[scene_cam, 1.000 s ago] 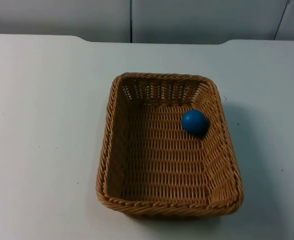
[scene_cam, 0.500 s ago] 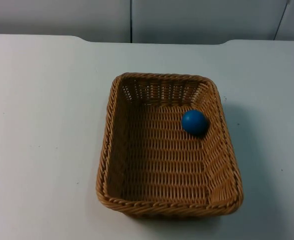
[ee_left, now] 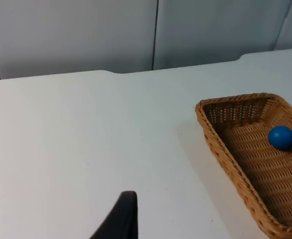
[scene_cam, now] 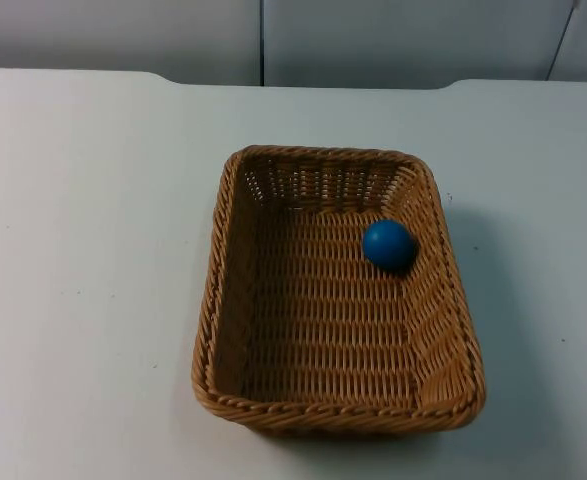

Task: Pick up the basket with the left hand and place the ball into the basket with the right hand.

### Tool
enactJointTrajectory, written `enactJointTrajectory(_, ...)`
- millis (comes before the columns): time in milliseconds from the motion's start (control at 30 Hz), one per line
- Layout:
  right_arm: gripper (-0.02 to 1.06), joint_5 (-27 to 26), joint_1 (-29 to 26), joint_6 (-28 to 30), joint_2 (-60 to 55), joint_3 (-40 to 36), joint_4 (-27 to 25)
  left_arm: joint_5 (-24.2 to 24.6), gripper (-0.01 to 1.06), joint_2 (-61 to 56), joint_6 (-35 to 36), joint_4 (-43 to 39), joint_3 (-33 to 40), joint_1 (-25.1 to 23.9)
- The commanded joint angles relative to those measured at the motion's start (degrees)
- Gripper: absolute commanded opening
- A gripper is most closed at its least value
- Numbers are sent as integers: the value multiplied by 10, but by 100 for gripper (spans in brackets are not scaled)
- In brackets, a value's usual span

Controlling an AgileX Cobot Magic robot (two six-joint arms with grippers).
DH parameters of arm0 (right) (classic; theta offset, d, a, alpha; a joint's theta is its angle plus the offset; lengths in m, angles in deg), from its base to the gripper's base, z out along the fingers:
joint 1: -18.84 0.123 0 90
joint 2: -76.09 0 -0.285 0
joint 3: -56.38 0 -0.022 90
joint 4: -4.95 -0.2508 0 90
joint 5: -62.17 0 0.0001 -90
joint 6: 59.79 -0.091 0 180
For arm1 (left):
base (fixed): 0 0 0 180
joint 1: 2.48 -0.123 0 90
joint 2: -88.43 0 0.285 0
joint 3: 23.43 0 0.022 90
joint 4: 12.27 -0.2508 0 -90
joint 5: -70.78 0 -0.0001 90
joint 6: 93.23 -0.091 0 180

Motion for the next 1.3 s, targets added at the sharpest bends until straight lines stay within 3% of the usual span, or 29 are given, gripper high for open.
enactJointTrajectory(0,105,9,0,6,14,11,-3,21,96,-16,22,-17,-10,0)
enactJointTrajectory(233,105,62,0,-9,98,22,13,64,96,-25,42,-31,-15,0)
enactJointTrajectory(400,105,62,0,-44,153,22,34,109,96,-25,42,-40,-7,0)
enactJointTrajectory(500,105,75,0,-44,172,25,34,107,96,-25,47,-45,-7,0)
enactJointTrajectory(600,105,127,2,-45,172,27,36,109,96,-25,57,-52,-7,0)
enactJointTrajectory(1267,105,145,1,-102,172,11,80,103,96,-25,56,-52,-1,0)
